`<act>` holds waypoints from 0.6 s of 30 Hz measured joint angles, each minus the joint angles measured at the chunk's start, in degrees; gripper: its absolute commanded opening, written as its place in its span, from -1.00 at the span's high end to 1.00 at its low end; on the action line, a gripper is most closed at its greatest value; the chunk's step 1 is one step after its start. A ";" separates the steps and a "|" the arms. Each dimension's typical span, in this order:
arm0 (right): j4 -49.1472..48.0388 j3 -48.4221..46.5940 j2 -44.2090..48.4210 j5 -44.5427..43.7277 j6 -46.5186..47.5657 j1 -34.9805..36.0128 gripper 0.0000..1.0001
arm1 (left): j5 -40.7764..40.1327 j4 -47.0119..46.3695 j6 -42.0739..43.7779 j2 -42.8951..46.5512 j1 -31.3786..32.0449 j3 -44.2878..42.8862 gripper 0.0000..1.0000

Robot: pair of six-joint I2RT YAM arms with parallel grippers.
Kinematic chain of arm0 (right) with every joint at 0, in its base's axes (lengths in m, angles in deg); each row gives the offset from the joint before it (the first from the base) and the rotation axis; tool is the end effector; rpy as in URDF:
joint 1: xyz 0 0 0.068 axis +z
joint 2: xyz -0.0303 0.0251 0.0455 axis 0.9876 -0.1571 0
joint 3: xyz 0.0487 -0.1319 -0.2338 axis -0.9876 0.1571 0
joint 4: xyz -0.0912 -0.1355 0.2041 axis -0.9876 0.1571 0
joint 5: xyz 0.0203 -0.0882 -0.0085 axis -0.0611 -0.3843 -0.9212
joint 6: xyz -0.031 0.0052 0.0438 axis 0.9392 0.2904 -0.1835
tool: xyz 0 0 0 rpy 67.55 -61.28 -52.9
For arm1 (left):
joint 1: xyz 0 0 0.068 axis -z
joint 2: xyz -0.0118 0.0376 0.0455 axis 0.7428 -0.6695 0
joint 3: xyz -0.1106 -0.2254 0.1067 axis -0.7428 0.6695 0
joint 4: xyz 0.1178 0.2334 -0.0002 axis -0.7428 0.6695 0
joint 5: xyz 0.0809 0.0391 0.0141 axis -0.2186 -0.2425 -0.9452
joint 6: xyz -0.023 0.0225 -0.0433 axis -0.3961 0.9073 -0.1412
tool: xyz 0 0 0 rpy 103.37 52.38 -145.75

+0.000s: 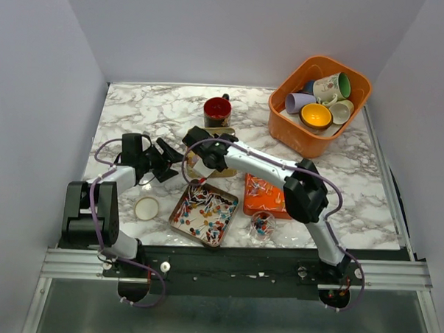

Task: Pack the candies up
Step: Scoop the fake candies from the storage box.

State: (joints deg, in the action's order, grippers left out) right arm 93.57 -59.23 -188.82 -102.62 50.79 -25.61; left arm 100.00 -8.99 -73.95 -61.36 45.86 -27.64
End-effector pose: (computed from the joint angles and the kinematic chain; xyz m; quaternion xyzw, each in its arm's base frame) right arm 0.2863 0.3732 0.2175 -0.8759 0.2810 -0.3880 0.0570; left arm 0.2826 -0.0103 0.1651 -0.3087 0.8282 -0.4171 0.2115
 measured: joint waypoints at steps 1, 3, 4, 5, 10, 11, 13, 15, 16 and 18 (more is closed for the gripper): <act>1.55 -2.08 -0.72 0.79 -1.18 0.11 0.98 | -0.02 0.00 0.02 -0.07 0.00 0.00 -0.65; 3.19 -4.07 -1.25 2.03 -3.19 0.20 0.99 | -0.02 -0.02 0.11 -0.15 0.00 0.00 -0.65; 4.07 -4.48 -1.27 2.71 -4.13 0.20 0.99 | -0.02 -0.02 0.17 -0.20 0.00 0.00 -0.64; 4.59 -4.63 -1.27 3.04 -4.74 0.15 0.99 | -0.04 -0.02 0.26 -0.24 0.00 0.00 -0.64; 5.99 -4.70 -0.81 4.96 -8.00 -0.02 0.98 | -0.04 -0.02 0.63 -0.70 0.09 0.04 -0.63; 6.36 -4.68 -0.68 5.57 -8.37 -0.15 0.99 | -0.04 -0.02 0.76 -0.96 0.11 0.04 -0.63; 7.21 -4.55 -0.35 7.32 -9.25 -0.76 0.99 | -0.02 -0.02 1.03 -1.53 0.28 0.04 -0.62; 7.63 -4.39 -0.09 8.48 -9.66 -1.75 0.98 | -0.02 0.00 1.51 -2.05 0.46 0.04 -0.62; 7.63 -4.37 0.13 8.96 -9.64 -2.12 0.98 | -0.04 0.00 1.86 -2.47 0.63 0.04 -0.62; 7.54 -4.00 0.68 10.10 -9.49 -3.28 0.98 | -0.02 0.02 2.32 -2.97 0.74 0.04 -0.62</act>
State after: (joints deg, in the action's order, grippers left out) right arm 101.11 -63.23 -188.14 -92.52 41.31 -28.89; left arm 99.97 -8.96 -71.63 -64.33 46.60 -27.59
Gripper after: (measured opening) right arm 0.046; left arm 0.813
